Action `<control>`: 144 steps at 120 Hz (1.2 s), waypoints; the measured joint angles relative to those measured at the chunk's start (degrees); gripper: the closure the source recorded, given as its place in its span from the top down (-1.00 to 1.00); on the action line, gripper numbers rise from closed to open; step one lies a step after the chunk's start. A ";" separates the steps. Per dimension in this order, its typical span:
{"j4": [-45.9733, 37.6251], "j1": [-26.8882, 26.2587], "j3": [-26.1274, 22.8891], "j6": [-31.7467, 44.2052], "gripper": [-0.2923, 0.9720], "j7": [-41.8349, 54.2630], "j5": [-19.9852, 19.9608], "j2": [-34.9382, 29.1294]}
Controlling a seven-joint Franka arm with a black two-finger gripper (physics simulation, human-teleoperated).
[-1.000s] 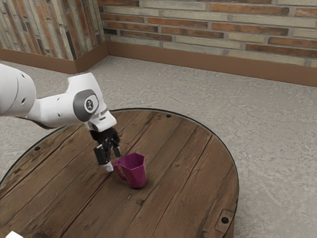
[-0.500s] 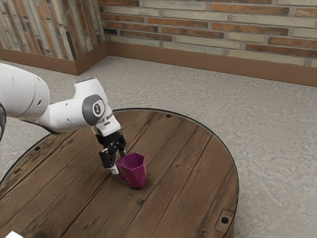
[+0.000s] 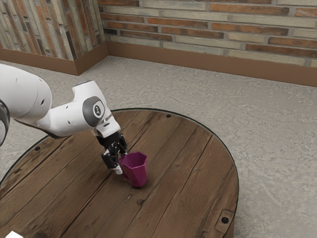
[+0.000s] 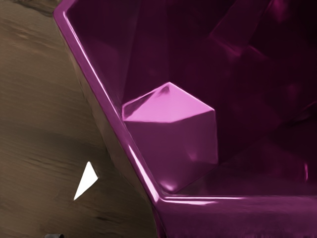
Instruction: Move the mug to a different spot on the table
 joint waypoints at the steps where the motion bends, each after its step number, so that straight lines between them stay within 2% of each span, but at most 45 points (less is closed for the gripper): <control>1: 0.00 0.00 0.00 0.02 0.22 0.04 -0.02 0.00; 61: -0.07 0.09 0.00 0.40 -0.42 1.65 -0.49 0.00; 108: -0.10 1.15 -0.01 0.88 -0.47 3.14 -1.83 -1.66; 128: -1.12 2.64 0.03 1.07 -0.50 5.22 -5.01 -3.85; 144: -4.68 3.88 0.04 1.70 -0.52 8.55 -9.32 -6.13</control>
